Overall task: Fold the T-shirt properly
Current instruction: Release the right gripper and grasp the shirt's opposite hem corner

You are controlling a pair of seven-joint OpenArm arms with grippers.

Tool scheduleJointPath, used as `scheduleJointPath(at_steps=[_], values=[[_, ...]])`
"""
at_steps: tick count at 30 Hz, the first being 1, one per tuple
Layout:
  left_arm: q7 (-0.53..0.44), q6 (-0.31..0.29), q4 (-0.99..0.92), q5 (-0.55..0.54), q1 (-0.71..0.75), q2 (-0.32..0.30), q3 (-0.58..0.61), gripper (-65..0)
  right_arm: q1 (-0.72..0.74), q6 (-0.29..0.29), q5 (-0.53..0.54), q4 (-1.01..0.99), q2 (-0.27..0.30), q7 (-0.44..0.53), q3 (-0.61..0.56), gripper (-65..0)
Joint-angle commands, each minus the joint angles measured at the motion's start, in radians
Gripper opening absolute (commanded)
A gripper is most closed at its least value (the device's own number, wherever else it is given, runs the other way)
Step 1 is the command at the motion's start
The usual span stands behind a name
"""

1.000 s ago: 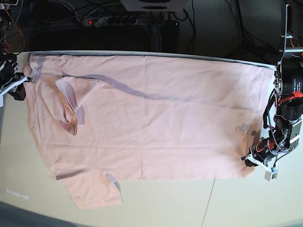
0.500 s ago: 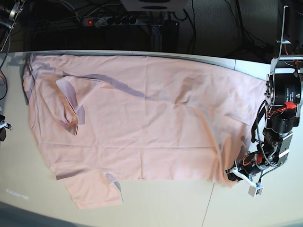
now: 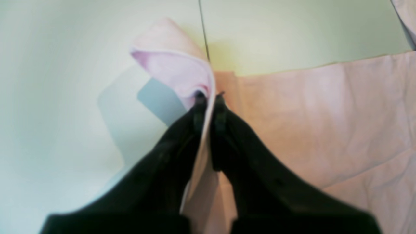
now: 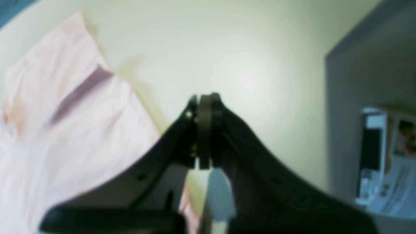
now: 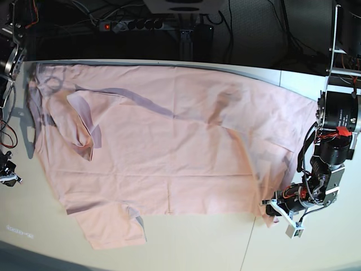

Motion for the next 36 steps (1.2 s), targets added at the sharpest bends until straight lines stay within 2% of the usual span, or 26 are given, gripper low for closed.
scheduleJointPath(at_steps=[1, 5, 8, 9, 10, 11, 12, 19, 24, 31, 36], values=[[-0.016, -0.032, 0.014, -0.011, -0.04, -0.011, -0.001, -65.0, 0.064, -0.047, 0.003, -0.038, 0.015, 0.028, 0.003, -65.0], [-0.015, -0.032, 0.014, -0.006, -0.04, -0.011, -0.001, -65.0, 0.165, -0.046, -0.055, -0.232, -0.012, 0.076, 0.003, -65.0], [-0.008, -0.032, 0.014, -0.006, -0.04, -0.009, -0.001, -65.0, 0.18, -0.034, -0.106, -0.27, -0.028, 0.14, 0.003, -65.0], [-0.007, -0.032, 0.014, -0.006, -0.04, -0.009, -0.001, -65.0, 0.179, -0.034, -0.109, -0.27, -0.028, 0.15, 0.003, -59.0], [-0.007, -0.032, 0.014, -0.005, -0.04, -0.01, -0.001, -65.0, 0.177, -0.033, -0.108, -0.27, -0.028, 0.156, 0.003, -46.5], [-0.007, -0.032, 0.014, 0.003, -0.04, -0.01, -0.001, -65.0, 0.177, -0.034, -0.108, -0.27, -0.028, 0.163, 0.003, -36.8], [-0.007, -0.032, 0.014, 0.016, -0.04, -0.01, -0.001, -65.0, 0.177, -0.034, -0.108, -0.27, -0.027, 0.165, 0.003, -31.3], [-0.003, -0.032, 0.014, 0.033, -0.04, -0.011, -0.001, -65.0, 0.174, 0.003, -0.071, -0.317, -0.034, 0.163, 0.003, -30.5], [-0.001, -0.032, 0.014, 0.033, -0.04, -0.011, -0.001, -65.0, 0.174, 0.015, -0.062, -0.381, -0.063, 0.164, 0.003, -30.5], [0.008, -0.032, 0.014, 0.034, -0.04, -0.012, -0.001, -65.0, 0.175, 0.034, -0.064, -0.392, -0.135, 0.169, 0.003, -30.5], [0.011, -0.032, 0.014, 0.033, -0.04, -0.012, -0.001, -65.0, 0.175, 0.051, -0.117, -0.392, -0.189, 0.196, 0.003, -30.5]])
